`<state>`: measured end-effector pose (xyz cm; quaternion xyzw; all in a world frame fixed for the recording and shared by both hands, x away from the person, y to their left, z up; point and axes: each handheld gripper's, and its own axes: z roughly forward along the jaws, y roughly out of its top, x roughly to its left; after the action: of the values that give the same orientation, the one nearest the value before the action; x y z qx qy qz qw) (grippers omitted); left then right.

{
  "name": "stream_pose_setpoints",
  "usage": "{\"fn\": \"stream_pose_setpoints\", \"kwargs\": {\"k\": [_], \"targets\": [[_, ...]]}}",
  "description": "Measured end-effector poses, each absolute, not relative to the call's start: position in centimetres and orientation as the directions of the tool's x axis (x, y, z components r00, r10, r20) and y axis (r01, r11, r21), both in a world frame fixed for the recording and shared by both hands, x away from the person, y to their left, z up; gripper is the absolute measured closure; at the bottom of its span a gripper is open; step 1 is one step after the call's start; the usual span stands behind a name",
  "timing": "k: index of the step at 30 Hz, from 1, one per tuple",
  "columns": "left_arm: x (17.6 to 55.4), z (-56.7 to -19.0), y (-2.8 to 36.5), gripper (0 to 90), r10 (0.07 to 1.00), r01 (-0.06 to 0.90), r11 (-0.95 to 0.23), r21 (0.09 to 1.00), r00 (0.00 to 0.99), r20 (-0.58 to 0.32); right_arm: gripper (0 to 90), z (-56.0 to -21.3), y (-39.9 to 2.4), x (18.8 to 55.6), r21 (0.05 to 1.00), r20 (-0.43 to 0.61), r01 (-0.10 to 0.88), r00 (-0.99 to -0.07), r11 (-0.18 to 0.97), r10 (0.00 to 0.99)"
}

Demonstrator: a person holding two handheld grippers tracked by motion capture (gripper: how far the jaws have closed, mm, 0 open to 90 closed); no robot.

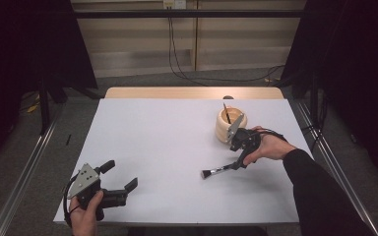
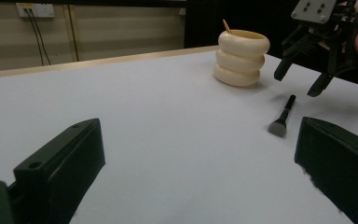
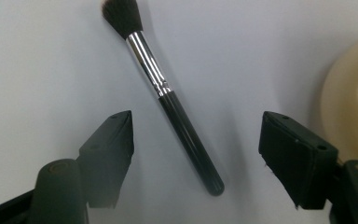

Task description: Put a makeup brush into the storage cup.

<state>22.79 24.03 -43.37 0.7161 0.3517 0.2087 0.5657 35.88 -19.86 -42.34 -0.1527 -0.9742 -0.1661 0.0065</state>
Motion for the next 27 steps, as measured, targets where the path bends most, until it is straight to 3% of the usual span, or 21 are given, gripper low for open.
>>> {"fn": "stream_pose_setpoints", "kwargs": {"k": [14,27], "targets": [[22.9,-43.4,24.0,1.5,0.739,0.271,-0.115,0.956,0.666,-0.101,42.2,-43.1,-17.9,35.9,0.27,0.067,0.169,-0.985,0.948,0.157],[22.9,-43.4,24.0,1.4,0.737,0.272,-0.115,0.955,0.668,-0.101,53.6,-44.0,-16.2,35.6,0.252,0.068,0.114,-0.993,0.961,0.1]]}}
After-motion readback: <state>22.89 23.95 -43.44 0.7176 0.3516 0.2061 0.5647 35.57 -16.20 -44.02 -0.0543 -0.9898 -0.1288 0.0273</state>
